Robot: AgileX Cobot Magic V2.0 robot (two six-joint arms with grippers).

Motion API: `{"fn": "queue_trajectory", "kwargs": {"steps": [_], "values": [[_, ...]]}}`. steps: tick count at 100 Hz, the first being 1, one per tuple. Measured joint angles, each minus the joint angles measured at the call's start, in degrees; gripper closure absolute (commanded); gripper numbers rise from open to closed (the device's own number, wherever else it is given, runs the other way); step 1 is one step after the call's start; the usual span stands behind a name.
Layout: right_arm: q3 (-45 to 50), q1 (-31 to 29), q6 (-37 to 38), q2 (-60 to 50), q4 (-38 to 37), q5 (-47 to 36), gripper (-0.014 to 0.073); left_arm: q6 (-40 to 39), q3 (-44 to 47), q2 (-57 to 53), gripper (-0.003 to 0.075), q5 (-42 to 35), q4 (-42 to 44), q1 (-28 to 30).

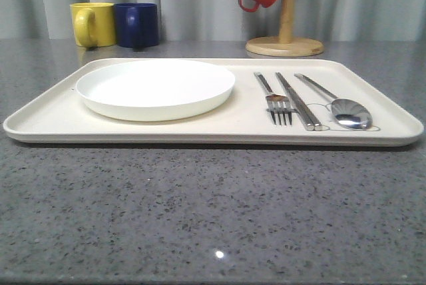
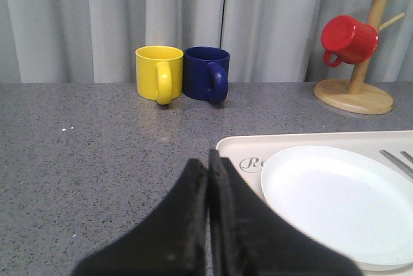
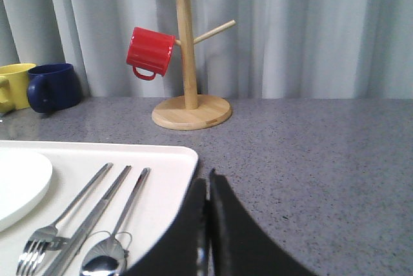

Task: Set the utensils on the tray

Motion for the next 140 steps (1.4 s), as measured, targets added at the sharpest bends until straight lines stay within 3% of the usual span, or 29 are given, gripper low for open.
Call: {"fn": "queue_trajectory", "kwargs": {"steps": [37,140], "values": [[10.0,-5.0,-0.2,-15.4,0.2,-0.8,0.0662,0.0,0.0,0.0,0.0738,0.0,0.0,0.0],[13.0,-5.1,-0.5,-16.0,0.2,-1.8,0.0662,0.0,0.0,0.0,0.0738,0.0,0.0,0.0]]}}
